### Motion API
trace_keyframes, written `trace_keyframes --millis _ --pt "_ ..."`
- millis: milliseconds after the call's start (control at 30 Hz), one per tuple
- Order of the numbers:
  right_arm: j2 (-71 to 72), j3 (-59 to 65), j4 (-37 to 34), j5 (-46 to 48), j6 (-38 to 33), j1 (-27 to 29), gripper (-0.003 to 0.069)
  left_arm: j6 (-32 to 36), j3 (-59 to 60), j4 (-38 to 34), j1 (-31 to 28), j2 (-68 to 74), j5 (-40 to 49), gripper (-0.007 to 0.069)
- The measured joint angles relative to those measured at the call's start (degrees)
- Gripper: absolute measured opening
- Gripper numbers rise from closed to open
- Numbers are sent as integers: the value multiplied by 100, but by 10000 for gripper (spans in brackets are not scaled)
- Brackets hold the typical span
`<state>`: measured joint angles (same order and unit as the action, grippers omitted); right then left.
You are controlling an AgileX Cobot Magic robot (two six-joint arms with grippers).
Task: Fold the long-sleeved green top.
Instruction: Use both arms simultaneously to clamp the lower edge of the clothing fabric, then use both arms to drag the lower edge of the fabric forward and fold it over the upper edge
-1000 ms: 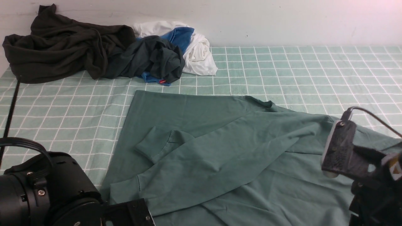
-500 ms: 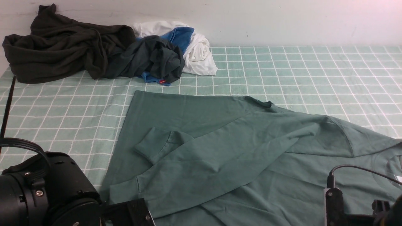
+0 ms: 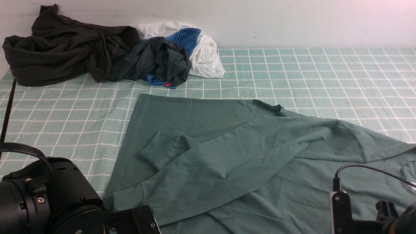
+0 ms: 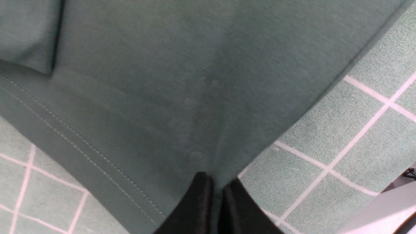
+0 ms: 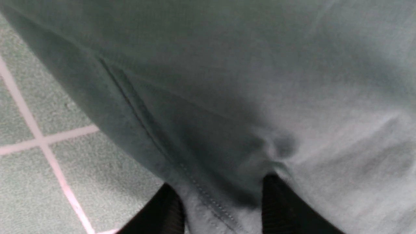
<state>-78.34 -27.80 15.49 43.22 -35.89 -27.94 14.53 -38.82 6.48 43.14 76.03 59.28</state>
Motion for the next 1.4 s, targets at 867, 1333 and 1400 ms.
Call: trace_keyframes --millis 867,1333,1400 --pt "-1021 -3665 -781 455 -1102 1899 2 685 -4061 470 -2286 1356 -5 18" --pt "-3595 -5915 -1063 -379 -280 2417 31 549 -7308 907 -2773 4949 -654 58" --pt "-3756 -6067 -1050 -476 -3 2417 65 480 -7355 945 -2842 5127 -896 90"
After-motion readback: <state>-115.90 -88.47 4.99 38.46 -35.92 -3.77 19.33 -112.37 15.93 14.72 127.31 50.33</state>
